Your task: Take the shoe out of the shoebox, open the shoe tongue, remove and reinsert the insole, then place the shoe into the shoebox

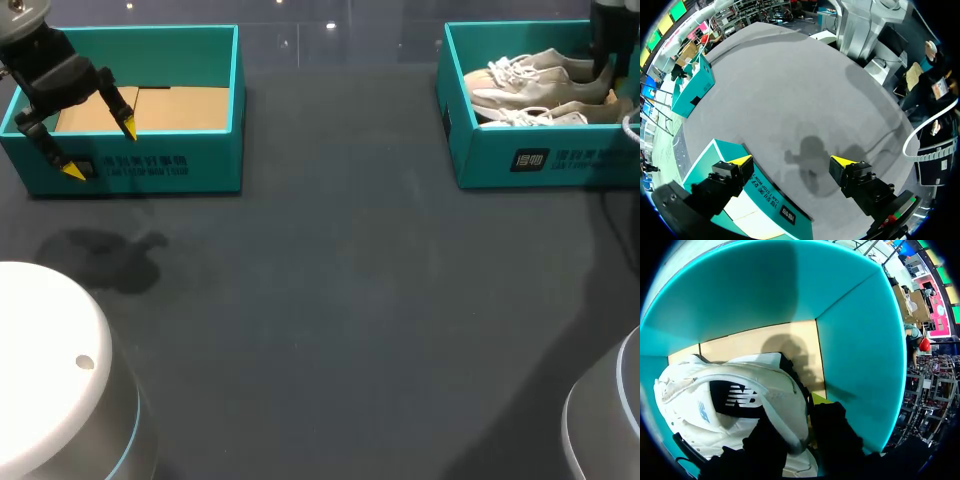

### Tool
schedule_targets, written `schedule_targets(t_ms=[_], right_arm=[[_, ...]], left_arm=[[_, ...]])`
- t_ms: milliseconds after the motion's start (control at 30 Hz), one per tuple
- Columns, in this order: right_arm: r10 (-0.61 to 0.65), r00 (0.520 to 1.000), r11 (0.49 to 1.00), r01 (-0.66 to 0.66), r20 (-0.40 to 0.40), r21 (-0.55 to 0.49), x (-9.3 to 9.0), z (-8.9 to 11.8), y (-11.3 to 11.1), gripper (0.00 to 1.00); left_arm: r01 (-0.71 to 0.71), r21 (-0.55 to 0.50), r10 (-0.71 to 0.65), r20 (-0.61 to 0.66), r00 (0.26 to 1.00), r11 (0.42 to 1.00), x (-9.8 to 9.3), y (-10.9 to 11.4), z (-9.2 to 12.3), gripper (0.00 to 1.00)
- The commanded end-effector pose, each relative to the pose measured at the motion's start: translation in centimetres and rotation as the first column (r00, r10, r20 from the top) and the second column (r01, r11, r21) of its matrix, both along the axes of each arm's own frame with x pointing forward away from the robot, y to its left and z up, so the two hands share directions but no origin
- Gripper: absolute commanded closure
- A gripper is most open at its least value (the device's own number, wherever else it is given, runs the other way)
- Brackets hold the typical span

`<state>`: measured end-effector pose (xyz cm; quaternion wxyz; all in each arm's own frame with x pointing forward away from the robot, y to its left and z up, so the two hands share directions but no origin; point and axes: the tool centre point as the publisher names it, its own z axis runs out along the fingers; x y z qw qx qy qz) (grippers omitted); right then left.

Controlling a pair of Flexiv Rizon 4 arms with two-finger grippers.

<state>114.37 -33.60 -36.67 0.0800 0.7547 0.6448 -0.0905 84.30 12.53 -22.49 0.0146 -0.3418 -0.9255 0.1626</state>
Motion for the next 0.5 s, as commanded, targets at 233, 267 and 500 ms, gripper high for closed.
schedule_targets(t_ms=[233,267,500], right_arm=[[0.001,1.000,1.000,-0.001,0.003,0.004,0.3,0.4,0.1,0.61],[0.001,1.000,1.000,-0.001,0.005,0.002,0.3,0.5,0.1,0.61],[0.004,1.000,1.000,-0.004,0.017,0.002,0.2,1.2,0.3,0.56]], left_arm=[[0.000,0.003,0.000,0.000,1.000,1.000,0.0,0.0,0.0,0.00],[0.000,0.003,0.000,0.000,1.000,1.000,0.0,0.0,0.0,0.00],[0.000,0.003,0.000,0.000,1.000,1.000,0.0,0.0,0.0,0.00]])
